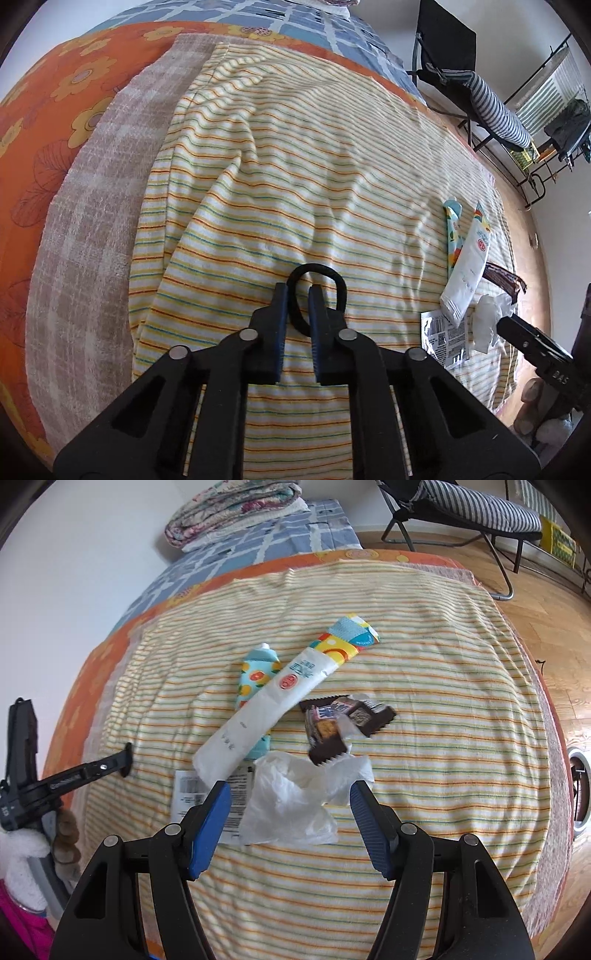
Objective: Collect trash
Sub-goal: 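Grasp the black hair tie with the left tool while the right tool grasps the white tissue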
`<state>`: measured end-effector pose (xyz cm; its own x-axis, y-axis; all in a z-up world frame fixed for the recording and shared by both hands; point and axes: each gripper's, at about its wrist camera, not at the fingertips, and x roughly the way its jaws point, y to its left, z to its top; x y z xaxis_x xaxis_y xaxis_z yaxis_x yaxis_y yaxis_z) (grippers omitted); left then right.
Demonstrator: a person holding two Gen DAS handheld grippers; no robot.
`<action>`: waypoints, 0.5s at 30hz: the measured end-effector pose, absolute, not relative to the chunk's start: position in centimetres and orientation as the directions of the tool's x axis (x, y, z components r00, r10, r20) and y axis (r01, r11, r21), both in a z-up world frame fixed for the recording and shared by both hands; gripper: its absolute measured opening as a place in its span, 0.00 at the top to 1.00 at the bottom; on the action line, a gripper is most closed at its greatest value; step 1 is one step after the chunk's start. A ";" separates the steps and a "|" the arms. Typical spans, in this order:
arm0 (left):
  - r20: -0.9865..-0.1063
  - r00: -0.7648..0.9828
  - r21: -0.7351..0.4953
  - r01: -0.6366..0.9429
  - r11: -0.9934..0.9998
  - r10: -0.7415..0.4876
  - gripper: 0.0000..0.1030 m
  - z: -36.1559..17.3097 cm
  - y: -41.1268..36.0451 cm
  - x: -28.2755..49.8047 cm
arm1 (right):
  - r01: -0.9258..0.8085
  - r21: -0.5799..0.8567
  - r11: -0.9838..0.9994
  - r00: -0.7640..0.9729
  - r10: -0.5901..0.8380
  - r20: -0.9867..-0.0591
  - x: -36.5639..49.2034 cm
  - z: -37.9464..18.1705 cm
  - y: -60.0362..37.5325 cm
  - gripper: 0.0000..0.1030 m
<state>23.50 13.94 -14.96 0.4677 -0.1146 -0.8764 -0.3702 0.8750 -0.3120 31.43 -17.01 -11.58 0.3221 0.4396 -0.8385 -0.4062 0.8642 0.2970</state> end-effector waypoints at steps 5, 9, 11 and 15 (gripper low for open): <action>-0.873 0.474 -0.315 -0.371 0.874 -0.114 0.95 -14.9 14.3 23.3 | -0.386 0.298 0.873 0.303 0.425 -0.853 31.8 -12.7 -17.6 0.36; -0.867 0.486 -0.317 -0.365 0.875 -0.112 0.95 -14.4 14.4 23.0 | -0.390 0.327 0.861 0.290 0.452 -0.844 31.6 -12.8 -18.1 0.36; -0.863 0.493 -0.319 -0.362 0.876 -0.111 0.95 -14.1 14.4 22.9 | -0.398 0.338 0.853 0.284 0.464 -0.839 31.3 -12.6 -18.2 0.46; -0.858 0.502 -0.323 -0.359 0.876 -0.110 0.95 -13.8 14.3 22.7 | -0.414 0.371 0.831 0.249 0.495 -0.832 30.8 -12.7 -18.3 0.71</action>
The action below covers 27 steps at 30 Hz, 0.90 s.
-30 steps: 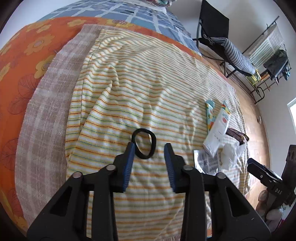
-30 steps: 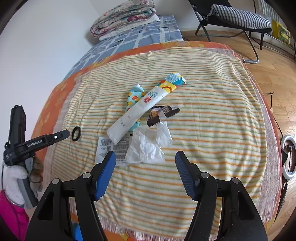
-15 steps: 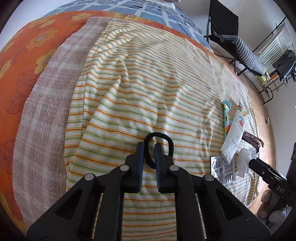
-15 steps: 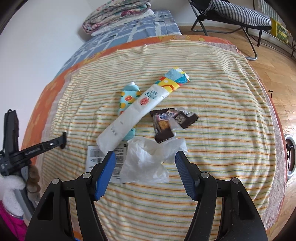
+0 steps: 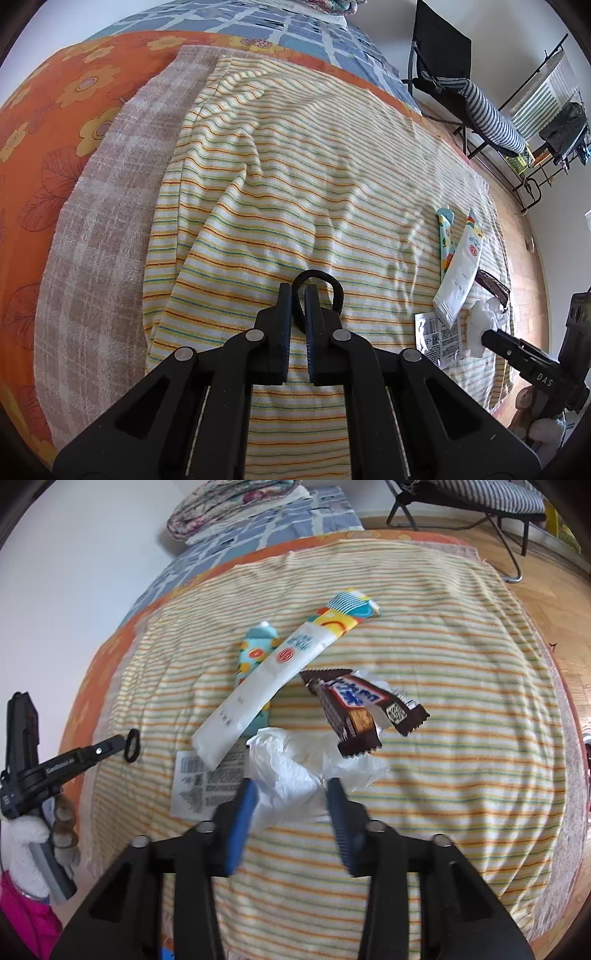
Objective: Collect trash
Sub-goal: 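Grasp the black hair tie with the left tool while the right tool grasps the white tissue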
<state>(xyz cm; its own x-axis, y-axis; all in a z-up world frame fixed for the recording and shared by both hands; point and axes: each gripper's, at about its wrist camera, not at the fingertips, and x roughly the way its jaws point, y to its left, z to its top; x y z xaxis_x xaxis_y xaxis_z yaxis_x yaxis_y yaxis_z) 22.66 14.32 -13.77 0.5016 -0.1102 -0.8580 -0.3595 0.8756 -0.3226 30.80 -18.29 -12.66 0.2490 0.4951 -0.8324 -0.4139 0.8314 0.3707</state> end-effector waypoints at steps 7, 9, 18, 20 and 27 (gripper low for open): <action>-0.849 0.516 -0.340 -0.366 0.866 -0.115 0.93 -13.3 14.5 22.5 | -0.440 0.363 0.821 0.262 0.505 -0.823 29.9 -11.9 -18.2 0.82; -0.860 0.494 -0.343 -0.382 0.858 -0.124 0.72 -13.7 14.6 22.9 | -0.445 0.367 0.817 0.265 0.511 -0.818 29.9 -11.6 -18.3 0.82; -0.882 0.465 -0.279 -0.399 0.874 -0.070 0.55 -14.4 13.5 23.7 | -0.465 0.364 0.807 0.260 0.517 -0.816 29.6 -11.4 -17.8 0.82; -0.884 0.463 -0.261 -0.386 0.885 -0.059 0.55 -14.4 12.9 23.9 | -0.465 0.362 0.808 0.262 0.516 -0.815 29.6 -11.4 -17.8 0.82; -0.887 0.461 -0.189 -0.333 0.924 -0.015 0.58 -14.6 11.5 24.4 | -0.476 0.353 0.805 0.269 0.516 -0.813 29.5 -11.1 -17.6 0.82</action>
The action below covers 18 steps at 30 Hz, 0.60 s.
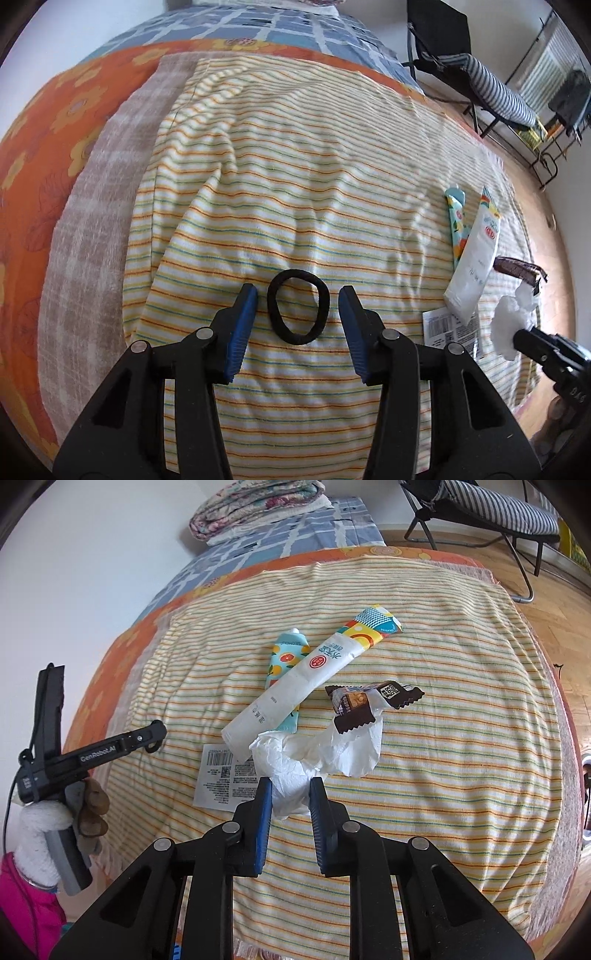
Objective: Collect trash
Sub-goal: 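Grasp the black hair tie with the left tool while the right tool grasps the white tissue, then carry the hair tie and tissue to the blue basket and release both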
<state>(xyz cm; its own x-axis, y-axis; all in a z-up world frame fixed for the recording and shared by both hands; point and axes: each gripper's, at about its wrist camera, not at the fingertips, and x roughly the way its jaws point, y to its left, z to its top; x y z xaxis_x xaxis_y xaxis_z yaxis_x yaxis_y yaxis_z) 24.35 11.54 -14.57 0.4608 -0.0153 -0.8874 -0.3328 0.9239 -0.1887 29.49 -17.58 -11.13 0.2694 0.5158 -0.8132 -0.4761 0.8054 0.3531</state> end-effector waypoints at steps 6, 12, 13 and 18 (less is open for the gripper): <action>-0.877 0.478 -0.222 -0.336 0.915 -0.038 0.93 -14.4 12.8 23.8 | -0.498 0.342 0.797 0.269 0.517 -0.813 28.6 -10.9 -17.7 0.83; -0.857 0.512 -0.257 -0.322 0.911 -0.061 0.95 -13.2 13.4 22.9 | -0.520 0.345 0.781 0.264 0.531 -0.805 27.4 -10.3 -17.8 0.83; -0.854 0.516 -0.261 -0.321 0.910 -0.063 0.95 -13.0 13.5 22.7 | -0.528 0.341 0.778 0.265 0.532 -0.804 27.1 -10.1 -17.8 0.83; -0.843 0.534 -0.273 -0.313 0.910 -0.069 0.95 -12.1 13.6 21.9 | -0.567 0.319 0.759 0.265 0.535 -0.802 25.6 -9.6 -17.4 0.85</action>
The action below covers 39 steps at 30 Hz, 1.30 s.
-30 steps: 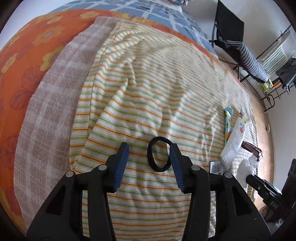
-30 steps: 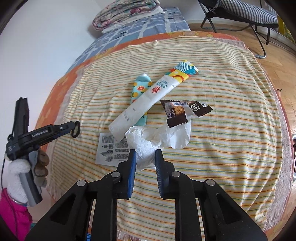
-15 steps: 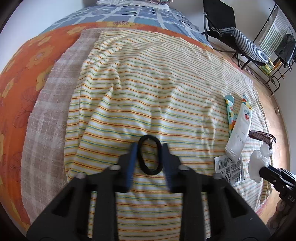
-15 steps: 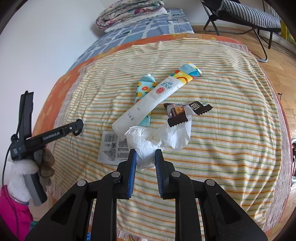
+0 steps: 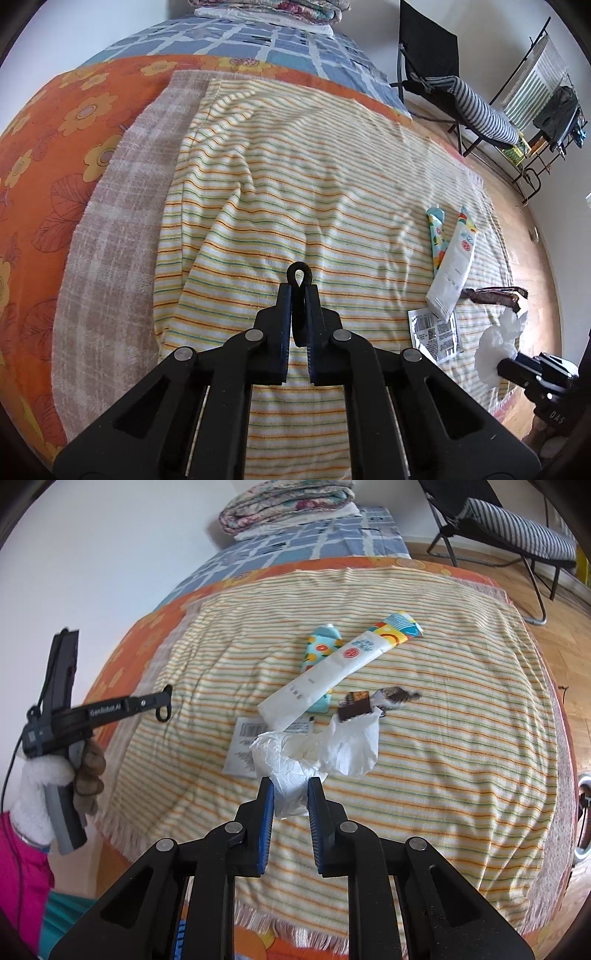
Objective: Collect trash
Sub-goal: 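Carry the hair tie and tissue to the blue basket and release both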
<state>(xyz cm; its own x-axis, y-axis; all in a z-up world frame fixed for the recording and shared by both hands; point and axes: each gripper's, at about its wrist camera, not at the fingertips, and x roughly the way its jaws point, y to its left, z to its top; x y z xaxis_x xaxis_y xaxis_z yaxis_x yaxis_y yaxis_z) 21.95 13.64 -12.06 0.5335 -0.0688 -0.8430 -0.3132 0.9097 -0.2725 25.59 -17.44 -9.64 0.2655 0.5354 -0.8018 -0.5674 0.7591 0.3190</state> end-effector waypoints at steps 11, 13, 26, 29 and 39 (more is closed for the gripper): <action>-0.831 0.549 -0.288 -0.292 0.912 -0.087 0.95 -11.1 13.7 20.7 | -0.604 0.335 0.723 0.188 0.538 -0.822 22.6 -11.0 -18.0 0.87; -0.832 0.548 -0.288 -0.288 0.913 -0.089 0.95 -11.1 13.7 20.4 | -0.603 0.341 0.721 0.173 0.535 -0.827 22.0 -11.5 -18.4 0.87; -0.819 0.551 -0.317 -0.199 0.928 -0.161 0.95 -10.2 9.6 20.0 | -0.573 0.463 0.676 0.049 0.592 -0.804 19.1 -12.9 -20.6 0.91; -0.810 0.546 -0.335 -0.134 0.933 -0.212 0.95 -9.7 6.8 20.0 | -0.618 0.427 0.660 0.061 0.583 -0.810 17.8 -12.3 -20.0 0.91; -0.784 0.536 -0.370 0.001 0.929 -0.313 0.95 -8.4 0.1 19.6 | -0.723 0.366 0.586 0.121 0.629 -0.768 16.1 -9.1 -19.3 0.92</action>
